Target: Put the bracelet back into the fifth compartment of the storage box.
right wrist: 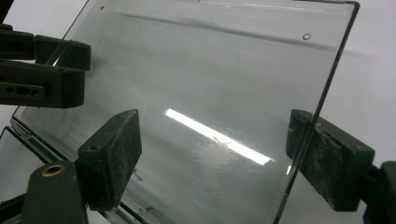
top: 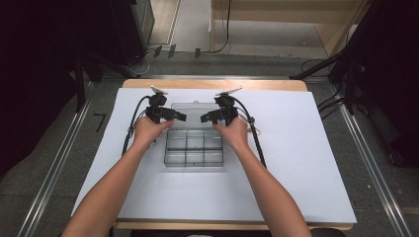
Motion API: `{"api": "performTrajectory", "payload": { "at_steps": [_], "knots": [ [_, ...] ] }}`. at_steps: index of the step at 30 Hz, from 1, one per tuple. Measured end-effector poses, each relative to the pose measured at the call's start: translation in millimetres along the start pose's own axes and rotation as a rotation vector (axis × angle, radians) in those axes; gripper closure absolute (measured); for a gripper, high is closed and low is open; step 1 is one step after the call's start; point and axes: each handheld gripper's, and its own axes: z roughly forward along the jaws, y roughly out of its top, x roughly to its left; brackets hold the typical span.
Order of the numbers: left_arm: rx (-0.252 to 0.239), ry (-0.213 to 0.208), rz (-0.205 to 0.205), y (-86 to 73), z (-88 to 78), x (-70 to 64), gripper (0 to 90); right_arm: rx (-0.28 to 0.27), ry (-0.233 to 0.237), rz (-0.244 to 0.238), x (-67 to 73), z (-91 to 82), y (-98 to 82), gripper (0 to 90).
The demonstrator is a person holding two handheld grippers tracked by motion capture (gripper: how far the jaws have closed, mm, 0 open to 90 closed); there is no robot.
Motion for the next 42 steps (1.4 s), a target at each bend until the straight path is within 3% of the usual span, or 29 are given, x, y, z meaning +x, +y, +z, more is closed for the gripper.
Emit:
{"api": "performTrajectory", "payload": {
  "at_steps": [19, 42],
  "knots": [
    [0.025, -0.006, -0.021, -0.1, 3.5, 3.2, 29.8, 0.03, 0.016, 0.044, -3.0, 4.3, -0.2, 17.4],
    [0.026, -0.008, -0.023, -0.6, 3.9, 4.2, 29.6, 0.04, 0.021, 0.049, -3.9, 4.5, 0.0, 17.4]
  ]
}}
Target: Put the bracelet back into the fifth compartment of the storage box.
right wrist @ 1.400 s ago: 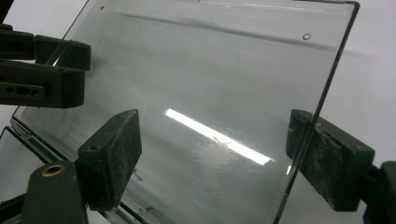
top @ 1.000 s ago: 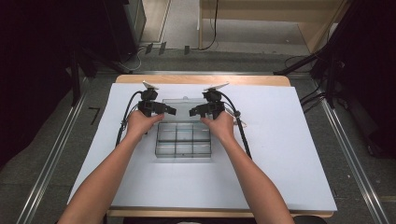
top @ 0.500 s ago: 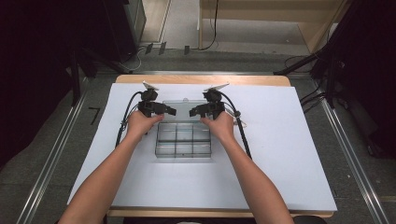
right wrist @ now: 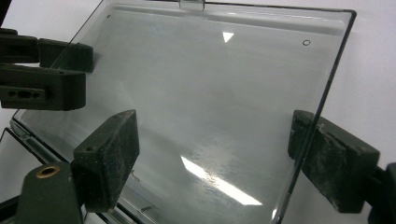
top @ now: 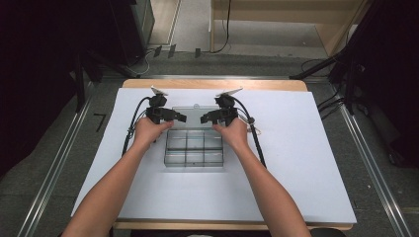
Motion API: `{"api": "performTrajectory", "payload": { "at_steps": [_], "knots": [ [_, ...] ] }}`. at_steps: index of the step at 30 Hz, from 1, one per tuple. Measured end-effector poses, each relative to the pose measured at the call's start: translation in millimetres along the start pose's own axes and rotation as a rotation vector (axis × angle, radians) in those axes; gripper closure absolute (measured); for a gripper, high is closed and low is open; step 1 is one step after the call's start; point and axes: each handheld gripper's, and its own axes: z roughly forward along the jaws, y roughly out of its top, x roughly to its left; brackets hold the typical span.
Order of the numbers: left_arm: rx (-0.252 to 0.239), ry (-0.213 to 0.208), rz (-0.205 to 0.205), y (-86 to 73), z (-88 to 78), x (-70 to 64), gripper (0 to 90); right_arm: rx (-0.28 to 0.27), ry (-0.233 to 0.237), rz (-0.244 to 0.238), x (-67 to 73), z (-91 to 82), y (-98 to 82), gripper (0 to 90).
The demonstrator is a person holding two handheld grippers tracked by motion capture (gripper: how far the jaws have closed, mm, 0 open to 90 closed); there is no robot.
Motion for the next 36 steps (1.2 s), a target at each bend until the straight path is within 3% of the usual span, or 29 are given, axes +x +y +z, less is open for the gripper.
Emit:
{"api": "performTrajectory", "payload": {
  "at_steps": [36],
  "knots": [
    [0.007, 0.015, -0.003, -0.2, -1.9, 1.6, 31.5, 0.008, -0.013, -0.013, -2.0, -3.1, -0.1, 19.3]
  ]
}}
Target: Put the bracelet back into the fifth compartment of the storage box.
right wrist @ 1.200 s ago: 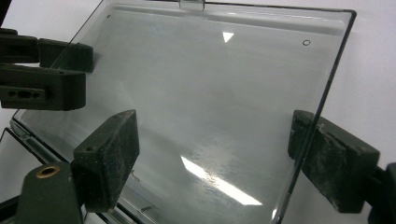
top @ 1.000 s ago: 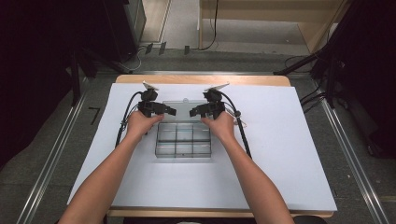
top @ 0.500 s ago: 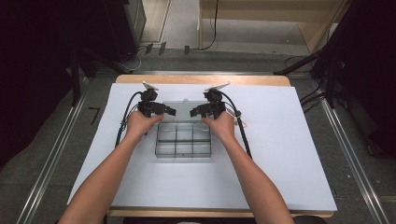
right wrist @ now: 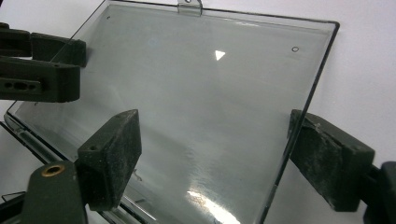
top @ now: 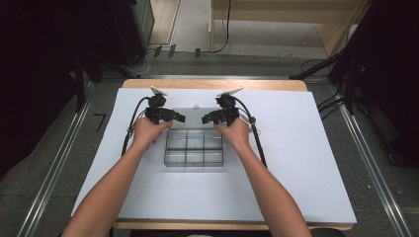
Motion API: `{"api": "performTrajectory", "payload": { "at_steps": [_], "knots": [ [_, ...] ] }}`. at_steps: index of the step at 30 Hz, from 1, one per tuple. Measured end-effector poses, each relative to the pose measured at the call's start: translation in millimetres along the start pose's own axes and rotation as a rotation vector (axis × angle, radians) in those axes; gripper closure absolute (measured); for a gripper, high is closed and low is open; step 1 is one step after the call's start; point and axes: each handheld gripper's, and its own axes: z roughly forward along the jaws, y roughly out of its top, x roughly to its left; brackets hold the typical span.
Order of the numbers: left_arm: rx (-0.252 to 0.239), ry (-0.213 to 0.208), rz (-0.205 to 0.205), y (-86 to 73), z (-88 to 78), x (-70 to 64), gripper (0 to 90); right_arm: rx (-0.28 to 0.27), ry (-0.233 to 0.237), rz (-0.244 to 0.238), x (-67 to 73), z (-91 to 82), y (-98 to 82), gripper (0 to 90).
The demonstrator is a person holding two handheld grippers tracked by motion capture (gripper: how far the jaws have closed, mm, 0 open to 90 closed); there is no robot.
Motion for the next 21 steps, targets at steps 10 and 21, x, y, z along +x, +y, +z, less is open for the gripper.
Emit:
{"api": "performTrajectory", "payload": {
  "at_steps": [10, 21],
  "knots": [
    [0.002, 0.0, 0.003, 0.0, -1.8, 0.9, 33.3, 0.002, -0.006, -0.014, -0.6, -2.2, -0.2, 20.6],
    [-0.008, 0.014, 0.015, -0.3, -10.1, 1.1, 35.3, 0.006, -0.017, -0.035, -1.7, -7.2, -0.6, 24.1]
  ]
}}
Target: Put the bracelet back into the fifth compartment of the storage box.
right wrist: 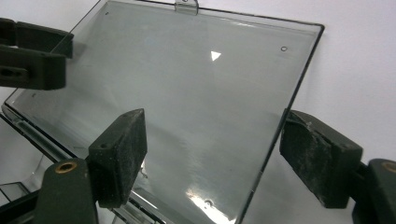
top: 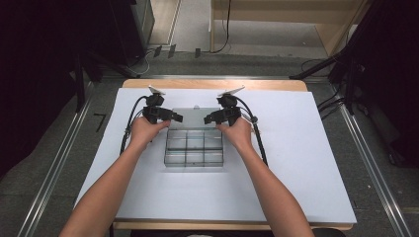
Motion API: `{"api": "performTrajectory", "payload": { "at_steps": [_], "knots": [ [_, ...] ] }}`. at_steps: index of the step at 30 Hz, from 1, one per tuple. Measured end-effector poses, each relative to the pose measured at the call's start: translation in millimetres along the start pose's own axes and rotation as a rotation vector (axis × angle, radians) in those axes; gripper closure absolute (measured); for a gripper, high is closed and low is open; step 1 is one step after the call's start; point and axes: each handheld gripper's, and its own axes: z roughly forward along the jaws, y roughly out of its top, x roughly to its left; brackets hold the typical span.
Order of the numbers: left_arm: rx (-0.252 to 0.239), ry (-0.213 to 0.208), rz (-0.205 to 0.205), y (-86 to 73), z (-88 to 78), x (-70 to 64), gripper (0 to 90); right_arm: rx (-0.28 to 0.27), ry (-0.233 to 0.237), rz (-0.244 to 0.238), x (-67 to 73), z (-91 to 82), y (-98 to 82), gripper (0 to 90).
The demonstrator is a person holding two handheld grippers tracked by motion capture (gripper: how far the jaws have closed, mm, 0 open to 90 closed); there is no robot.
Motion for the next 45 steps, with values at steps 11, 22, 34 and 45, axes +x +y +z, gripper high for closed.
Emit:
{"api": "performTrajectory", "payload": {
  "at_steps": [11, 22, 34, 45],
  "knots": [
    [-0.039, -0.017, 0.016, -1.6, -21.4, -2.9, 35.8, -0.031, -0.016, -0.029, 0.5, -16.5, -1.6, 26.9],
    [-0.072, -0.04, 0.055, -10.1, -39.2, -11.7, 36.5, -0.058, -0.026, -0.084, 0.6, -39.2, -11.5, 29.8],
    [-0.1, -0.046, 0.088, -24.7, -50.4, -17.6, 36.5, -0.083, -0.022, -0.113, -5.7, -57.8, -25.7, 32.3],
    [-0.106, -0.054, 0.149, -40.5, -57.7, -32.8, 37.0, -0.08, -0.038, -0.154, -5.1, -65.7, -41.2, 33.3]
  ]
}}
